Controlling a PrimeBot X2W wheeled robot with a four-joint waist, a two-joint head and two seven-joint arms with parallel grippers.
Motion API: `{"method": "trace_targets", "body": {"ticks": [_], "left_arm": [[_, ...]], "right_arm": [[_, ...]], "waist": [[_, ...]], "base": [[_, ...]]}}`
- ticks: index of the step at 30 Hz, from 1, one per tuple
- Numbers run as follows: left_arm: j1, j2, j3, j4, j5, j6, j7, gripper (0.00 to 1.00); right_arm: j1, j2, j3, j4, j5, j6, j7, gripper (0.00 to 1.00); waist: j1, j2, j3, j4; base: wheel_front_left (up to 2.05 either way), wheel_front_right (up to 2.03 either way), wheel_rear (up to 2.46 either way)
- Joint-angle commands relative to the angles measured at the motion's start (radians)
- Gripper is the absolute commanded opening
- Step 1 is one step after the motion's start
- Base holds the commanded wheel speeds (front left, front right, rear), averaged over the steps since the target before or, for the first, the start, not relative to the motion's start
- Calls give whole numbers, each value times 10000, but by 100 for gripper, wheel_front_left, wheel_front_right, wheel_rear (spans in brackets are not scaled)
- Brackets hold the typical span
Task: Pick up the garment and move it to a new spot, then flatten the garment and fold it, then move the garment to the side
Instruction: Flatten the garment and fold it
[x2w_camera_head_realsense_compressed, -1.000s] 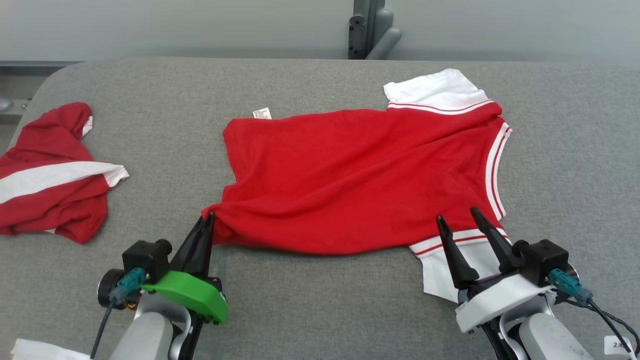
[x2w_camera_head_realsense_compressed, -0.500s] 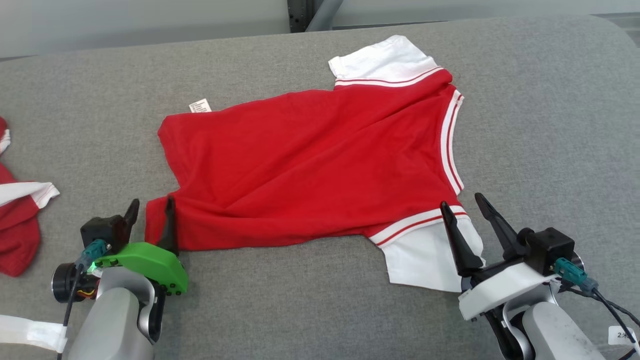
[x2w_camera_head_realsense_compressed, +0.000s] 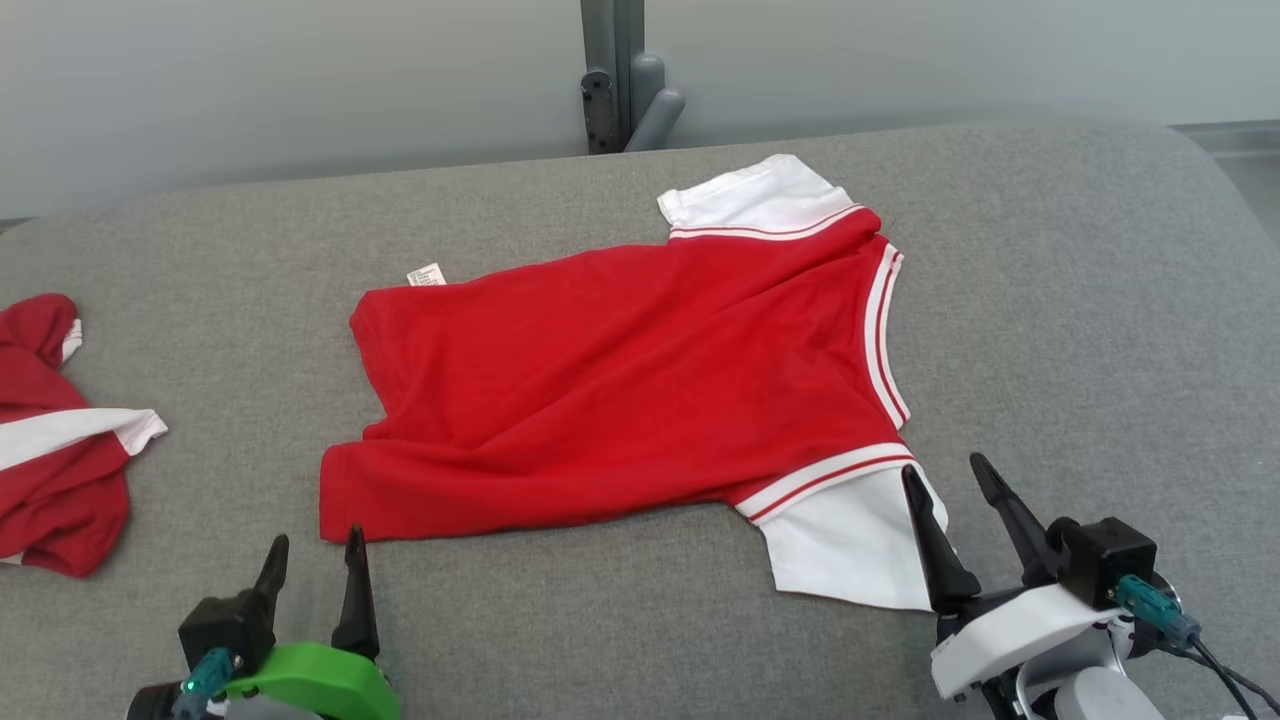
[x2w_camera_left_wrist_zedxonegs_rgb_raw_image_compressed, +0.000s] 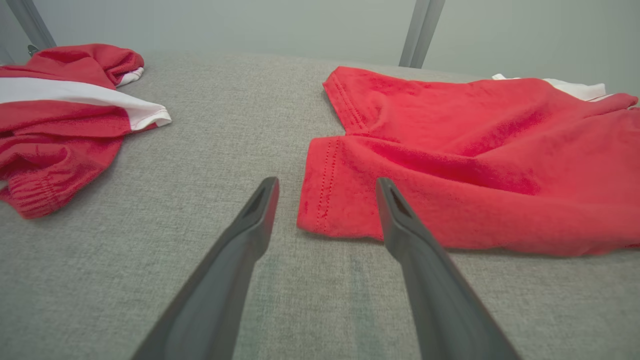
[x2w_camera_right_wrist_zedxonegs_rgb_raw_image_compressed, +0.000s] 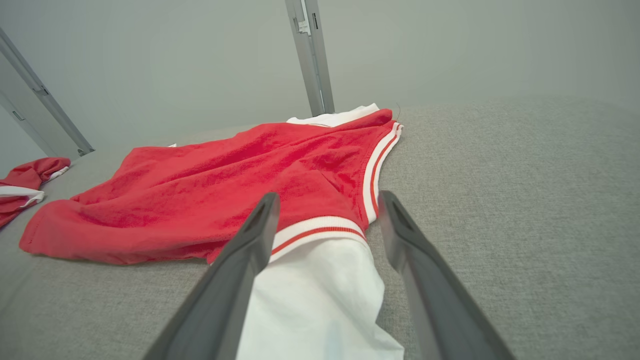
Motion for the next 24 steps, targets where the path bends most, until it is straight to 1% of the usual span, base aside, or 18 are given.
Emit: {"method": "trace_targets", "body": {"ticks": [1,9,17,24], "left_arm": [[502,-108,104,-300,180,-58,0,100],[1340,-263,-18,-538,358,-221,0,100],[1195,-278,-124,-611,204,-253,0,100],[1283,-278,-141,-999,297,-213,0,100]], "right_arm": [[303,70,-123,113,-81,-11,-30,100],[739,141,-261,662,-99,-11,-30,100],[706,188,-379,851,-131,-11,-30,100],[728,262,-509,625,-222,-11,-30,100]], "waist": [[0,68,-426,146],[0,68,-517,200],[0,68,-364,193],[0,68,-485,133]], "base": [[0,0,0],[0,0,0],[0,0,0],[0,0,0]]}}
